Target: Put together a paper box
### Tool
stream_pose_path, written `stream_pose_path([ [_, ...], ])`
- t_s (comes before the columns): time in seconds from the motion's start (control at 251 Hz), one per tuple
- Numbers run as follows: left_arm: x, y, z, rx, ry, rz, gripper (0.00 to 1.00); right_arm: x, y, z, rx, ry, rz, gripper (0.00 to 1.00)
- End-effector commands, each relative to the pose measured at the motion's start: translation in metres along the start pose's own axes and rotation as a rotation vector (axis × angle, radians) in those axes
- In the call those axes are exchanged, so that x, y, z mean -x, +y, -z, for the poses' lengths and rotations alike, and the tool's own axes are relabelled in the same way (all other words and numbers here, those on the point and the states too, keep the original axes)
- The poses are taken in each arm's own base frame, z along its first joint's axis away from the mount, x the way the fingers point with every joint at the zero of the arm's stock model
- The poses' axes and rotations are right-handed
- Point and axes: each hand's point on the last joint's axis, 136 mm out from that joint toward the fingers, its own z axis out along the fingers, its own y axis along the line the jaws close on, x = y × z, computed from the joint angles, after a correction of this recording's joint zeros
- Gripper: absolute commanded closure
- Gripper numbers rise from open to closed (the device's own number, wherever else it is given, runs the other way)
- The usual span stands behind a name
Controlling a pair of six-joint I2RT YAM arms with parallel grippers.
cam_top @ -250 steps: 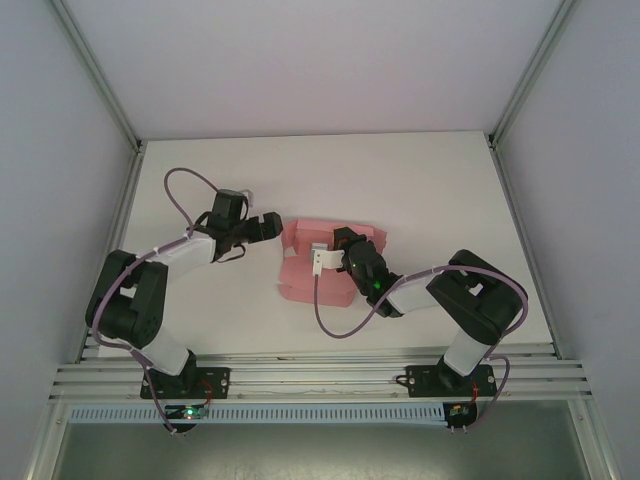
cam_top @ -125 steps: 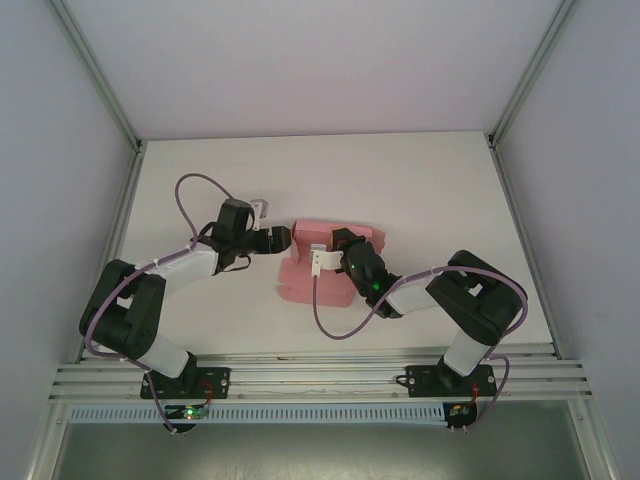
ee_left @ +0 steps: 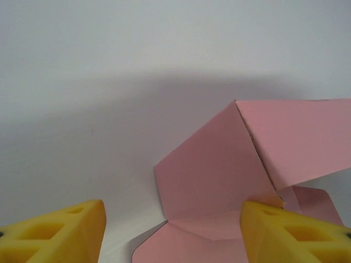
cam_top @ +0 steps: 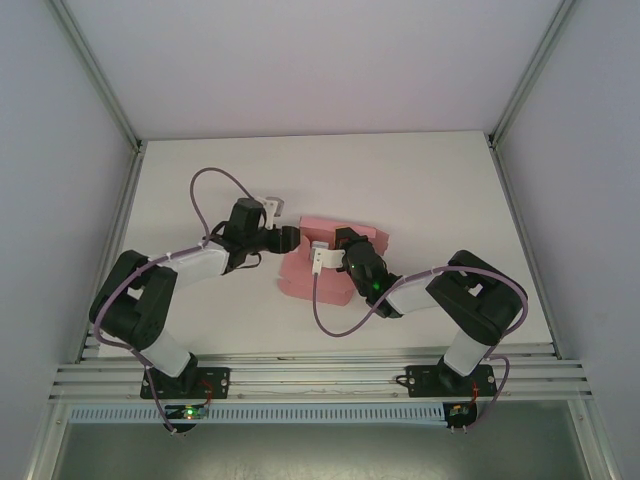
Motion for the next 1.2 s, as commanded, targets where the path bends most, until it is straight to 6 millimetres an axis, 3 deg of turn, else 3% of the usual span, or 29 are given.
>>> stream_pose_path([
  [0.0,-0.021,-0.011,-0.01,-0.032,0.034,-0.086,0.36,0.004,0.03,0.003,0.114,-0.025,0.02,1.0],
  [0.299,-0.051,0.005,0.0,0.03,0.055,-0.087,0.4,0.002,0.032,0.006,0.136,-0.021,0.024,1.0],
  [0.782,-0.008,-0.002,0.01,0.074,-0.047,-0.27,0.44,0.004,0.04,0.007,0.184,-0.027,0.027,1.0],
  [1.197,-0.003,-0.016,-0.007,-0.026,-0.083,-0.298,0.44,0.003,0.045,0.008,0.217,-0.023,0.025,1.0],
])
